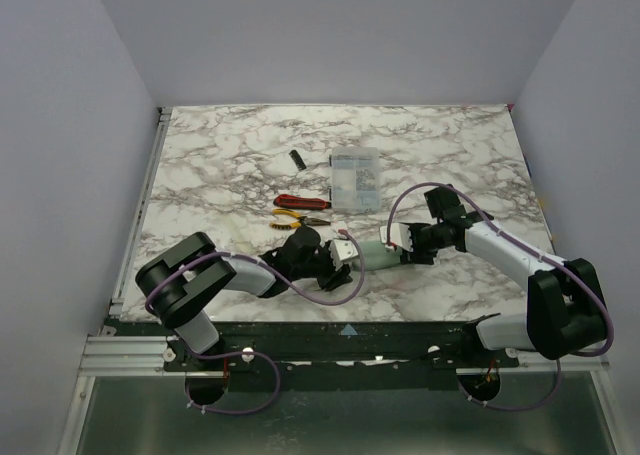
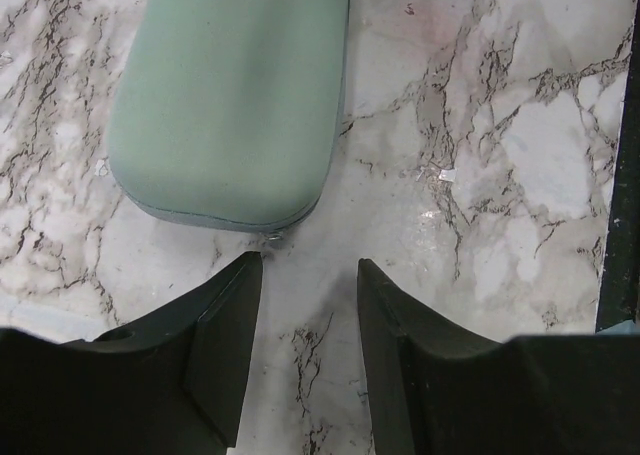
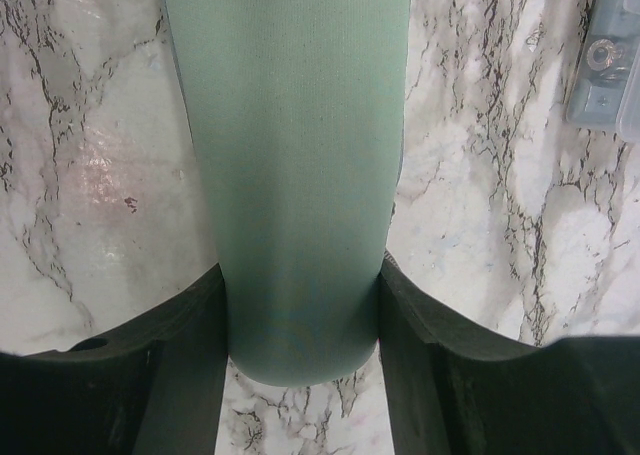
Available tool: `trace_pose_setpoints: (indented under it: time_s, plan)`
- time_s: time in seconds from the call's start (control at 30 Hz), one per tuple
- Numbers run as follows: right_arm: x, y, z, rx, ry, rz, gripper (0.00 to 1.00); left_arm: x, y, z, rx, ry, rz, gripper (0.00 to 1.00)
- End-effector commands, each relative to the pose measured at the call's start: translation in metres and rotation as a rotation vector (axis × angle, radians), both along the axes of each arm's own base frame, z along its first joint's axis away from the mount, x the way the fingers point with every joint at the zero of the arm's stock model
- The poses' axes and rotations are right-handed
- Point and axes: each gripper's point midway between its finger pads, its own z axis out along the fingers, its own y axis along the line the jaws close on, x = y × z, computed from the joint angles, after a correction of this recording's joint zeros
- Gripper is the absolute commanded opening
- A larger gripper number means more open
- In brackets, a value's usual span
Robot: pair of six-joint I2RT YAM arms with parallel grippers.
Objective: Open the umbrella
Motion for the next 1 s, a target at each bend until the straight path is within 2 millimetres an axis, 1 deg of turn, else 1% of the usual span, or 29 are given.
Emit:
trace_pose_setpoints:
  time_s: [0.0,0.27,0.33,0.4,0.5,0.6,0.7,0.77,0.87,0.97]
  plan:
    - [-0.033,-0.015,-0.023,-0.071,0.15,-0.024,0.25,0.009,-0.007,0.007,-0.026,-0.03,0.015,0.45]
    - [-0.036,-0.014,-0.022,-0.067,0.157,-0.023,0.24,0.025,-0.022,0.008,-0.025,-0.067,0.083,0.43]
    - [-0.037,-0.014,-0.021,-0.065,0.157,-0.017,0.24,0.029,-0.024,0.008,-0.021,-0.077,0.105,0.41]
    - [-0.037,-0.014,-0.021,-0.062,0.154,-0.011,0.24,0.031,-0.025,0.009,-0.02,-0.089,0.116,0.33]
    - [-0.038,-0.014,-0.021,-0.062,0.145,0.007,0.23,0.035,-0.024,0.011,-0.024,-0.108,0.133,0.12]
    - [-0.038,-0.014,-0.023,-0.066,0.14,0.015,0.22,0.036,-0.022,0.014,-0.025,-0.121,0.134,0.0]
    - [-0.04,-0.015,-0.024,-0.072,0.139,0.027,0.2,0.032,-0.019,0.014,-0.028,-0.113,0.119,0.0]
    - [-0.043,-0.017,-0.024,-0.078,0.129,0.048,0.2,0.033,-0.015,0.013,-0.021,-0.106,0.125,0.0]
    - [-0.053,-0.02,-0.026,-0.084,0.104,0.113,0.19,0.041,-0.007,0.013,-0.017,-0.093,0.151,0.0]
    - [-0.062,-0.022,-0.027,-0.095,0.056,0.228,0.19,0.049,-0.001,0.013,-0.014,-0.094,0.157,0.0]
